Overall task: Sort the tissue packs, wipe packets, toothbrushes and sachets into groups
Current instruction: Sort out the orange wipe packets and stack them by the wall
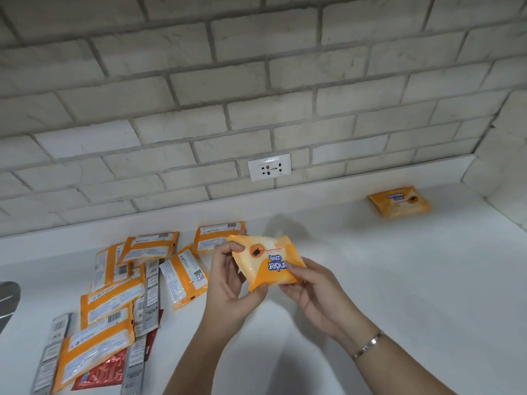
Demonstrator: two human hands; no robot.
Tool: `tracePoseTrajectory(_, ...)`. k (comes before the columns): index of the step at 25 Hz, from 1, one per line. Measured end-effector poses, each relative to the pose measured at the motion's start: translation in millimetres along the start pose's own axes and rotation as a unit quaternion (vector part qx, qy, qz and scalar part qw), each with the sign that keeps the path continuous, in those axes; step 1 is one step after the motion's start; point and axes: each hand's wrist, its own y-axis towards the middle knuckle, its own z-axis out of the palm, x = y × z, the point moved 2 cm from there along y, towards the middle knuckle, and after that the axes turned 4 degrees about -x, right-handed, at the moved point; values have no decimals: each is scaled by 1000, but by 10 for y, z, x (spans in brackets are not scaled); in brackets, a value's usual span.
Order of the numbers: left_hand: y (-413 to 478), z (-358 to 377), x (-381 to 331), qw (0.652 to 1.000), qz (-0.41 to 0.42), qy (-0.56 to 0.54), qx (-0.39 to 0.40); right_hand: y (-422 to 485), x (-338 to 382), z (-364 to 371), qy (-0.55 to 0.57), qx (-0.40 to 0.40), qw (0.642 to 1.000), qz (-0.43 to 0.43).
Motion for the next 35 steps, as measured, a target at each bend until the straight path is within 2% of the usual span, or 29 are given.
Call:
tracePoseTrajectory(4,-61,58,37,991,-86,-70,-72,-42,151,-33,-25,-28,996,-84)
tracePoseTrajectory(9,-30,100,134,963,-182,-13,-196,-55,172,-75,-49,-70,990,-112)
tracePoseTrajectory(11,2,79,172,956,-227,3,-188,-45,272,-99,-54,-86,988,-115)
tracePoseTrajectory(14,-42,217,237,939,-332,-60,-62,-31,509,-103,-126,-82,982,-117)
tracePoseTrajectory(16,-121,387,270,927,-358,-112,3,-13,620,-85,-225,-75,963,-128)
tracePoseTrajectory(18,-159,527,359,928,-346,-133,-24,18,697,-119,-311,-84,934,-153)
tracePoseTrajectory(20,-179,631,456,931,-319,-146,-102,19,742,-218,-329,-104,926,-156)
tracePoseTrajectory(23,-205,745,506,934,-273,-152,-173,-44,629,-424,-247,-103,961,-73)
tracePoseTrajectory(25,-206,808,522,938,-257,-154,-173,-78,495,-519,-234,-73,969,-39)
tracePoseTrajectory(27,-189,870,544,941,-259,-152,-153,-65,428,-586,-236,-57,969,-52)
tracePoseTrajectory(30,-179,891,671,930,-306,-134,-153,-9,470,-732,-226,-102,964,-95)
tracePoseTrajectory(32,-182,895,817,909,-360,-121,-171,27,506,-867,-223,-135,960,-107)
tracePoseTrajectory(35,-202,1052,1052,875,-449,-99,-152,93,521,-1092,-246,-202,940,-125)
